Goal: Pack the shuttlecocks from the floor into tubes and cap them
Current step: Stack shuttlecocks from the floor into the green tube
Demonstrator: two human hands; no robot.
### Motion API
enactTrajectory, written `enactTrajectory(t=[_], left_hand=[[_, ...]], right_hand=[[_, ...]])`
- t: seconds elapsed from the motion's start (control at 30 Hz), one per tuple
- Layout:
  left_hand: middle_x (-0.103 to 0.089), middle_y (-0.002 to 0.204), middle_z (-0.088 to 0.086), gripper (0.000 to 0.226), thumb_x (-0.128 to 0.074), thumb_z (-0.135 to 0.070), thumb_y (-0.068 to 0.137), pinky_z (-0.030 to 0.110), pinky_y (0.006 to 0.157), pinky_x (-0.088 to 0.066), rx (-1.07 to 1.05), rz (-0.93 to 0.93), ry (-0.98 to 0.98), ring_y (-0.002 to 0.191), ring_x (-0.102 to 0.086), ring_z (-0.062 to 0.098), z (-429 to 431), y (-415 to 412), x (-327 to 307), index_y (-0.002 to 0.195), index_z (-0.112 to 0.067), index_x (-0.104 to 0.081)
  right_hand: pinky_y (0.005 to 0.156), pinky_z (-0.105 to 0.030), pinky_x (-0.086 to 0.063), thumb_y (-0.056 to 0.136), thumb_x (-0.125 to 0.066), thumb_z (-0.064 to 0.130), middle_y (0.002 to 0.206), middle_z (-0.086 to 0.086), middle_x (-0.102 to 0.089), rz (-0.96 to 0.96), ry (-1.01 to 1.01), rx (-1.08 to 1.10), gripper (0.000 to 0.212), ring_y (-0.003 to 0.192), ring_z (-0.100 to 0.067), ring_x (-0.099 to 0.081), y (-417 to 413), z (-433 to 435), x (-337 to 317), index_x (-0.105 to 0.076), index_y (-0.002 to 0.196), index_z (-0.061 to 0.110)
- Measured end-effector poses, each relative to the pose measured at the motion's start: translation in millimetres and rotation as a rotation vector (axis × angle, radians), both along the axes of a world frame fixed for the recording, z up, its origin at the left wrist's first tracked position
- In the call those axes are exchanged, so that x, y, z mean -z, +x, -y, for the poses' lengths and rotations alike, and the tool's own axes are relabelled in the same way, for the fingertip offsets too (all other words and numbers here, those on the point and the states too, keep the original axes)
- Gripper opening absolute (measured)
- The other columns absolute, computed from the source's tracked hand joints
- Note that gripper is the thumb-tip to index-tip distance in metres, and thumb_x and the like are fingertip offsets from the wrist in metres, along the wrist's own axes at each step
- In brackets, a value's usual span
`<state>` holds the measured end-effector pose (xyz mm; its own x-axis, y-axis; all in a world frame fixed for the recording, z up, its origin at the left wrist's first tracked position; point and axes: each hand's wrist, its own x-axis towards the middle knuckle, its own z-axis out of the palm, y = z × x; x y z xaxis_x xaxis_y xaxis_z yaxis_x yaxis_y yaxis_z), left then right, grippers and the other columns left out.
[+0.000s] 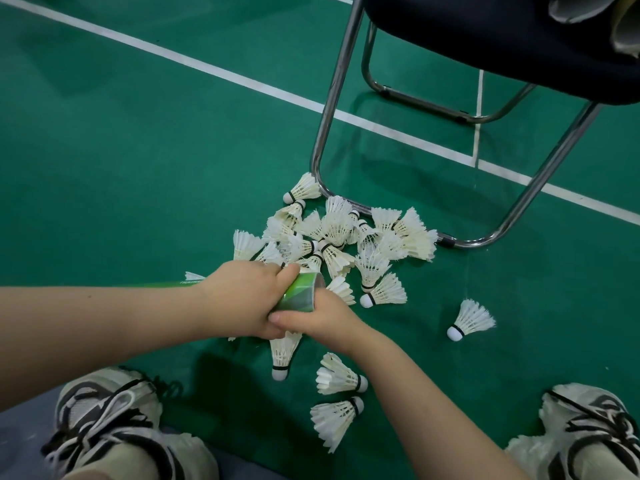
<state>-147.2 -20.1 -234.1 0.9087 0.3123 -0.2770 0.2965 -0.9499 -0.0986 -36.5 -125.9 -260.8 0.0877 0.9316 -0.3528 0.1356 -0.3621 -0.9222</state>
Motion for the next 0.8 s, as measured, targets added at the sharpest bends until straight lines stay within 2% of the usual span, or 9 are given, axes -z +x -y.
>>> enactTrajectory(t=[0.1,0.2,0.33,0.4,0.47,0.63,0.7,0.8], left_hand=[[-0.055,0.106,-0.002,0.075,-0.057,-0.065,0.072,0.029,0.065,-0.046,-0.105,0.051,-0.061,0.094,-0.058,0.02,-9,-2,-3,0.124,-0.021,-0.027],[-0.055,0.101,-0.003,0.075,-0.058,-0.064,0.071,0.033,0.064,-0.052,-0.152,0.051,-0.056,0.087,-0.057,0.019,-20,-5,-5,0.125,-0.022,-0.027],[-0.055,0.103,-0.004,0.077,-0.056,-0.065,0.073,0.032,0.063,-0.051,-0.165,0.043,0.0,0.089,-0.056,0.018,-30,-10,-3,0.128,-0.022,-0.024],[-0.055,0.102,-0.003,0.076,-0.056,-0.066,0.072,0.033,0.064,-0.051,-0.184,0.045,-0.004,0.088,-0.057,0.018,-34,-11,-2,0.126,-0.022,-0.026],[-0.056,0.098,-0.004,0.072,-0.057,-0.066,0.071,0.033,0.063,-0.052,-0.206,0.058,-0.018,0.083,-0.057,0.017,-36,-12,-2,0.122,-0.022,-0.03],[-0.056,0.092,-0.004,0.071,-0.058,-0.066,0.07,0.029,0.057,-0.048,-0.233,0.047,-0.036,0.077,-0.056,0.017,-35,-12,0,0.119,-0.021,-0.032],[-0.055,0.092,-0.004,0.072,-0.058,-0.066,0.07,0.029,0.056,-0.047,-0.228,0.025,-0.037,0.076,-0.056,0.017,-32,-12,1,0.12,-0.021,-0.032],[-0.055,0.092,-0.004,0.073,-0.058,-0.066,0.07,0.032,0.058,-0.051,-0.219,0.007,-0.046,0.077,-0.057,0.018,-30,-10,3,0.121,-0.021,-0.031]], right_hand=[[0.064,-0.031,-0.046,0.074,-0.058,0.043,0.065,0.009,-0.058,-0.013,0.166,0.319,0.023,0.067,-0.013,-0.055,0,1,1,-0.062,0.065,0.023],[0.071,-0.03,-0.049,0.084,-0.044,0.037,0.074,0.009,-0.064,0.153,0.239,0.538,0.023,0.074,-0.01,-0.058,14,6,2,-0.063,0.074,0.028],[0.088,-0.039,-0.047,0.087,-0.046,0.034,0.087,0.016,-0.064,0.494,0.132,0.385,0.022,0.085,-0.004,-0.058,25,14,25,-0.066,0.092,0.025],[0.099,-0.037,-0.037,0.089,-0.053,0.029,0.099,0.017,-0.064,0.605,0.098,0.284,0.019,0.099,-0.006,-0.057,23,18,37,-0.066,0.101,0.024],[0.103,-0.031,-0.028,0.089,-0.057,0.029,0.108,0.015,-0.063,0.701,0.077,0.198,0.019,0.108,-0.007,-0.052,18,21,46,-0.064,0.106,0.026],[0.112,-0.036,-0.008,0.087,-0.055,0.043,0.124,0.016,-0.055,0.919,-0.057,-0.123,0.032,0.126,-0.007,-0.035,6,26,60,-0.056,0.117,0.033],[0.112,-0.039,-0.006,0.089,-0.054,0.04,0.126,0.016,-0.056,0.982,-0.1,-0.153,0.029,0.13,-0.009,-0.032,4,27,66,-0.058,0.116,0.032],[0.108,-0.037,-0.013,0.092,-0.052,0.037,0.115,0.013,-0.065,1.017,-0.079,-0.03,0.023,0.127,-0.012,-0.039,7,30,71,-0.066,0.106,0.028]])
